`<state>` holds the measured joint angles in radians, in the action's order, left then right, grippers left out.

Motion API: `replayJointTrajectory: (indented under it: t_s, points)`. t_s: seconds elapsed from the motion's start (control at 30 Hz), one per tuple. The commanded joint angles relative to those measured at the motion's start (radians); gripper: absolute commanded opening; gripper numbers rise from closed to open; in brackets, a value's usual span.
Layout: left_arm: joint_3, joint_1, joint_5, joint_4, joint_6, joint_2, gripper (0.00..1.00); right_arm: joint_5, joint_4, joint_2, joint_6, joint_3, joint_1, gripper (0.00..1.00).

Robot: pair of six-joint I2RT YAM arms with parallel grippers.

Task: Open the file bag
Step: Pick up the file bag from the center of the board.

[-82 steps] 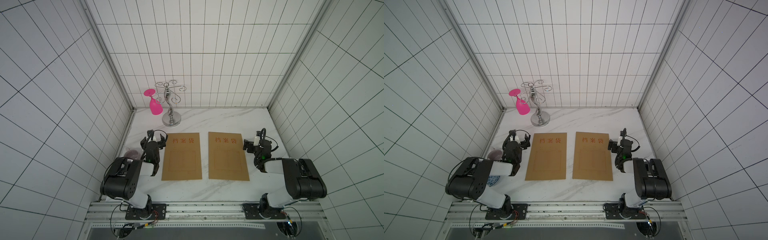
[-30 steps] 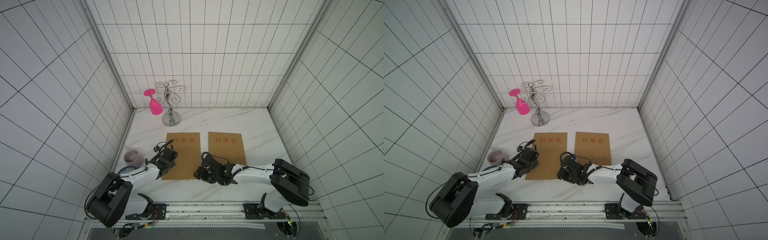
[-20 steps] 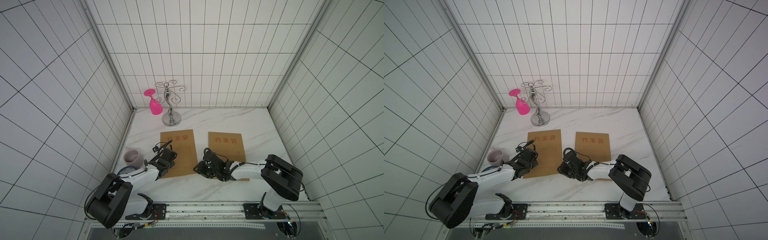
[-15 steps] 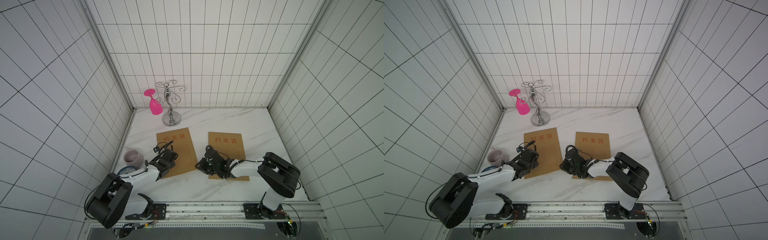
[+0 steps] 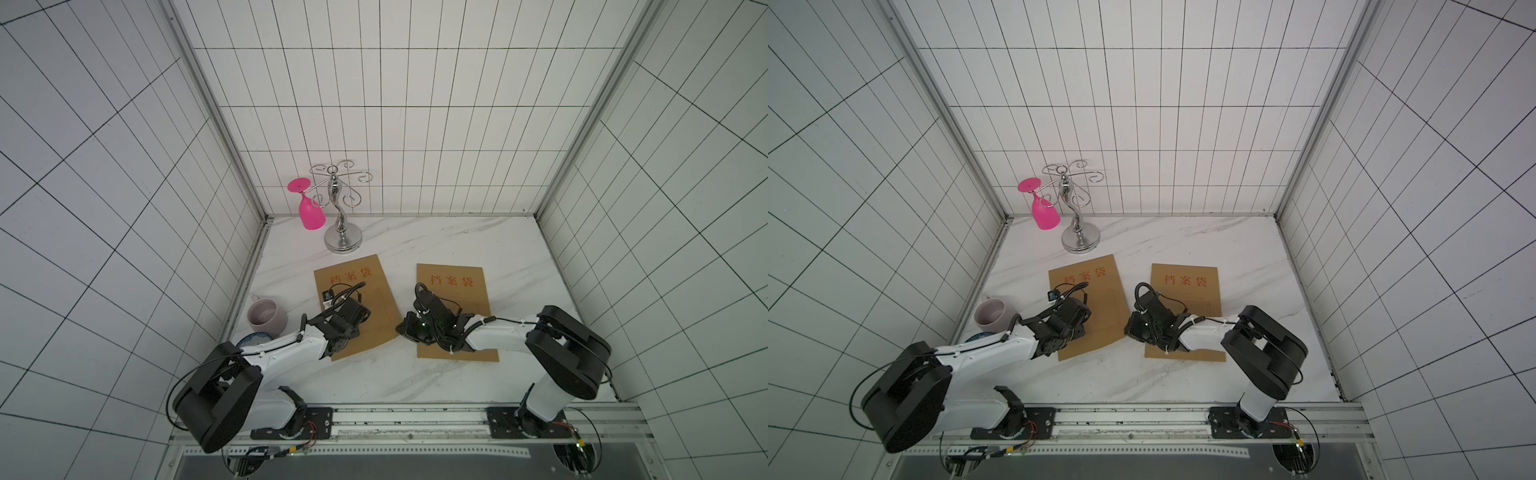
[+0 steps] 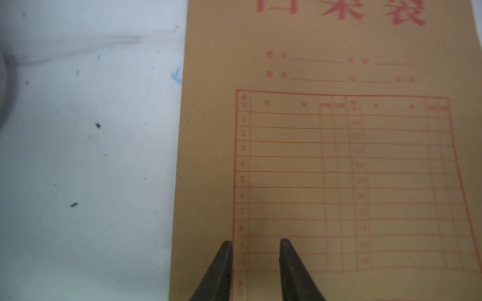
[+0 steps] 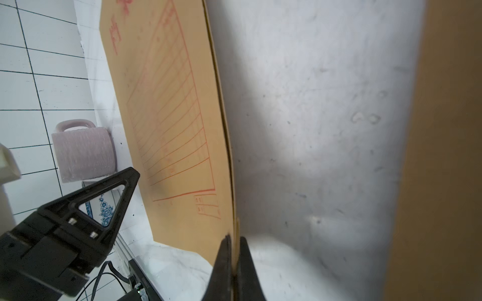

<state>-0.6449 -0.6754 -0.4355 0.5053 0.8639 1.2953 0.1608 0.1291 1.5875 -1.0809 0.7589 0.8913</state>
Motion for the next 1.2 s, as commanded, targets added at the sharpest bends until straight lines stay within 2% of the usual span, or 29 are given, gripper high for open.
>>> replayJointTrajectory:
  t_s: [0.0, 0.07, 0.17, 0.33, 0.43, 0.8, 0.97, 1.07, 1.17]
  points:
    - [-0.214, -0.019, -0.057, 0.144, -0.11, -0.059, 0.68, -0.175, -0.329, -0.136, 0.212, 0.138, 0.042, 0.0]
    - [-0.328, -0.019, -0.022, 0.183, -0.17, -0.06, 0.72, -0.246, -0.44, -0.196, 0.262, 0.171, 0.062, 0.0]
    - [-0.498, -0.024, 0.055, 0.242, -0.234, -0.03, 0.83, -0.336, -0.567, -0.287, 0.329, 0.207, 0.101, 0.0]
    - [-0.735, -0.047, 0.206, 0.344, -0.265, 0.066, 0.88, -0.479, -0.723, -0.399, 0.411, 0.25, 0.173, 0.0]
    - [-0.795, -0.069, 0.259, 0.355, -0.247, 0.099, 0.9, -0.582, -0.766, -0.442, 0.441, 0.26, 0.223, 0.0]
    - [-0.92, -0.098, 0.282, 0.406, -0.206, 0.222, 0.9, -0.842, -0.762, -0.472, 0.51, 0.275, 0.407, 0.0]
    - [-0.971, -0.099, 0.226, 0.454, -0.206, 0.256, 0.82, -0.927, -0.744, -0.451, 0.545, 0.293, 0.472, 0.0]
    - [-0.975, -0.098, 0.201, 0.473, -0.206, 0.263, 0.64, -0.95, -0.749, -0.432, 0.549, 0.304, 0.49, 0.0]
    - [-0.973, -0.098, 0.182, 0.48, -0.196, 0.258, 0.58, -0.981, -0.758, -0.41, 0.547, 0.315, 0.512, 0.0]
